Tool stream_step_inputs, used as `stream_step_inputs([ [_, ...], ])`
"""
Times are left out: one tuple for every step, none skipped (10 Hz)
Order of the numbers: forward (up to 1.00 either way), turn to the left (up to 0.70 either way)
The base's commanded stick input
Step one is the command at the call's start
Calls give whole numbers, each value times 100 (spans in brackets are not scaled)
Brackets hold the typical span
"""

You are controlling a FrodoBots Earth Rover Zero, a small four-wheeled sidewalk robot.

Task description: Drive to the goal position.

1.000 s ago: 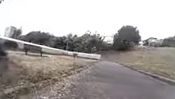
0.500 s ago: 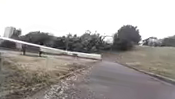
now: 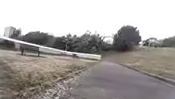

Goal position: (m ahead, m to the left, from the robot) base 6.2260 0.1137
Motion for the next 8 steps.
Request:
stream_step_inputs([
  [45, 0],
  [45, 0],
  [45, 0],
  [45, 0],
  [45, 0],
  [45, 0],
  [45, 0],
  [45, 0],
])
